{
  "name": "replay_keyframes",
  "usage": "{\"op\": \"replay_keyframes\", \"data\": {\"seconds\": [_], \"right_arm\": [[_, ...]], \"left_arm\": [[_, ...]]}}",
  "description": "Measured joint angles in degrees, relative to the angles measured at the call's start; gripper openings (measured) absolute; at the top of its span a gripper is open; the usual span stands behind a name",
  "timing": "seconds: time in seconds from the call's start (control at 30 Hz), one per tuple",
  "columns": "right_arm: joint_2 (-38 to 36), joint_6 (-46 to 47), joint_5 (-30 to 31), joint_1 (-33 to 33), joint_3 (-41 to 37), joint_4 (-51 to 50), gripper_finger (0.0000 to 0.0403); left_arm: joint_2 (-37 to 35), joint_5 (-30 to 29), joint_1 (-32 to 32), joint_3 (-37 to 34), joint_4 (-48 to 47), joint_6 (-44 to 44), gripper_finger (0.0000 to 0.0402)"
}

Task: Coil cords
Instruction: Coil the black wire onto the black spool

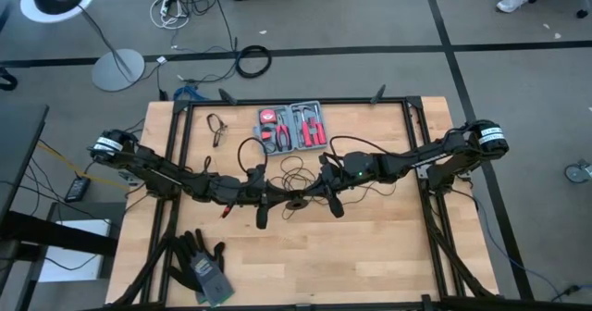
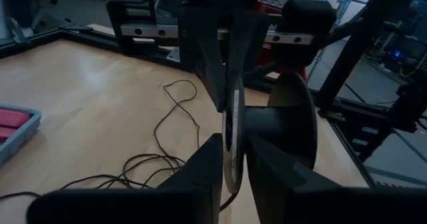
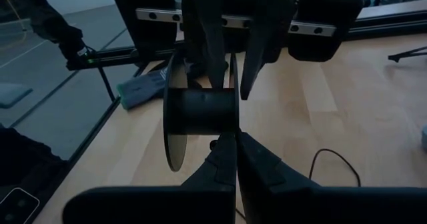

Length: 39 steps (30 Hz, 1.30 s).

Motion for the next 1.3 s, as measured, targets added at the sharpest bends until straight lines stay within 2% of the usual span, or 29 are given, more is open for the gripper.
{"op": "replay_keyframes", "data": {"seconds": [0.23,0.43,0.8,0.97,1.13,1.3], "right_arm": [[0.0,-1.0,-0.4,0.0,0.0,0.1,0.0000],[-0.1,-1.0,-0.7,0.0,0.0,0.3,0.0009],[-0.6,0.5,0.8,-0.7,0.1,0.2,0.0078],[-2.3,0.2,0.8,-2.4,0.1,-5.9,0.0102],[-7.1,0.6,0.8,-3.0,0.1,-14.0,0.0105],[-12.4,0.6,7.0,-0.9,0.1,-21.4,0.0102]], "left_arm": [[0.0,1.5,0.0,0.3,-0.1,0.1,0.0008],[0.0,3.3,0.3,0.7,-0.2,0.1,0.0003],[0.0,-0.7,0.3,1.1,-0.2,0.0,0.0001],[0.0,-4.3,0.2,1.0,-4.0,-0.1,0.0000],[0.0,-9.5,-0.7,1.0,-6.7,-0.9,0.0000],[0.0,-18.8,-2.9,0.8,-8.5,1.6,0.0000]]}}
